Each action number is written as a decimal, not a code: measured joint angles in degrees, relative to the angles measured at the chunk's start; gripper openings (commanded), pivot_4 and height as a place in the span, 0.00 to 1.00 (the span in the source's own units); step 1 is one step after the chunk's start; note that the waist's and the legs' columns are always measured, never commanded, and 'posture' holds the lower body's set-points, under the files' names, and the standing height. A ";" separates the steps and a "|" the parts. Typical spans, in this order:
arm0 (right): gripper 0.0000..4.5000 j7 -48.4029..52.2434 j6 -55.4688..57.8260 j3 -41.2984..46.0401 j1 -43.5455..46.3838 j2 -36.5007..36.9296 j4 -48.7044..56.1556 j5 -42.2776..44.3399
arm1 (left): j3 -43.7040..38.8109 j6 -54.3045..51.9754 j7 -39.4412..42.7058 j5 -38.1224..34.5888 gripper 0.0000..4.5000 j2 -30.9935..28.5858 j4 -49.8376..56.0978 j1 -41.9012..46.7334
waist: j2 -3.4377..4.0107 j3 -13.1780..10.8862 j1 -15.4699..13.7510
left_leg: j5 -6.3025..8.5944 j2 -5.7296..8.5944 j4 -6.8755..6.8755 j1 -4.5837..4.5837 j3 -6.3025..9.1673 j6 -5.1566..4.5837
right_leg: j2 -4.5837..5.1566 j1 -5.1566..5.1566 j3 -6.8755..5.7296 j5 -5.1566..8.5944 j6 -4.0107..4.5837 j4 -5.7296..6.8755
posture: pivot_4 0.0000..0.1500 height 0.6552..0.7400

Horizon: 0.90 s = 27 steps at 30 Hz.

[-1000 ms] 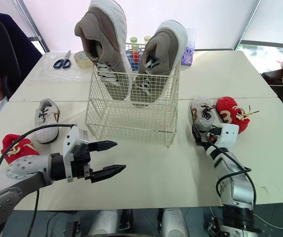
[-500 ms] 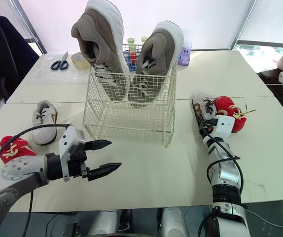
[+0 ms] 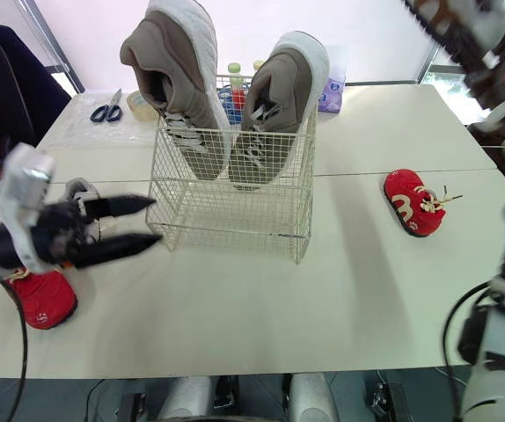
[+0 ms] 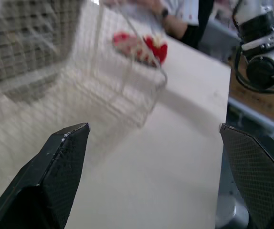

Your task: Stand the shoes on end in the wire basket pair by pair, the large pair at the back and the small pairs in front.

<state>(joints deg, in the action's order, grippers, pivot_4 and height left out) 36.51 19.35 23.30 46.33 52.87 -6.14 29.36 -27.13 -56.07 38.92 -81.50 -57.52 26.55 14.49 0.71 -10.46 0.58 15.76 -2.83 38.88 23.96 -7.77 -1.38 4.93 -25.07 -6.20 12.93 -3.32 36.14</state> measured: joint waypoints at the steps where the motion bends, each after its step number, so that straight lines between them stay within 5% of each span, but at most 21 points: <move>1: 0.29 3.48 0.50 -0.16 2.05 2.09 -1.89 0.90 | -0.27 -0.25 -0.71 -1.47 1.00 -0.08 -2.53 1.86 | -0.02 -0.02 0.11 | 0.00 0.00 0.02 0.00 -0.02 -0.01 | 0.00 0.01 0.01 -0.01 -0.01 -0.01 | 1.00 1.00; 6: 0.29 19.52 5.59 -4.88 17.85 4.54 -9.53 5.74 | 1.61 -4.28 -6.07 -6.58 1.00 -1.10 -17.49 12.68 | -0.03 -0.08 0.88 | 0.02 -0.01 0.07 -0.02 -0.22 -0.04 | 0.03 -0.09 0.17 -0.03 -0.03 0.09 | 1.00 1.00; 11: 0.29 31.42 14.18 -16.11 17.79 -0.82 2.94 12.05 | 5.90 -7.39 -8.45 -11.57 1.00 1.83 -21.89 22.33 | -0.36 -0.05 0.61 | -0.24 -0.07 0.09 0.02 -0.17 0.41 | 0.01 -0.08 0.15 -0.04 -0.04 0.12 | 1.00 1.00; 27: 0.29 32.12 15.97 -19.92 14.33 -9.27 12.57 13.45 | 8.81 -5.96 -20.58 -28.50 1.00 4.25 -18.40 26.68 | -0.61 -0.09 0.19 | -0.24 0.06 0.30 0.35 -0.07 0.39 | 0.11 -0.24 0.02 -0.12 -0.16 0.14 | 1.00 1.00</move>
<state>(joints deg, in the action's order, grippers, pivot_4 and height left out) 68.63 35.32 3.38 60.66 43.60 6.43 42.81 -18.33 -62.04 18.34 -110.00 -53.27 8.14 41.17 0.10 -10.55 0.77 15.51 -2.77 39.18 24.31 -7.84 -0.99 5.04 -25.30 -6.18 12.81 -3.49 36.28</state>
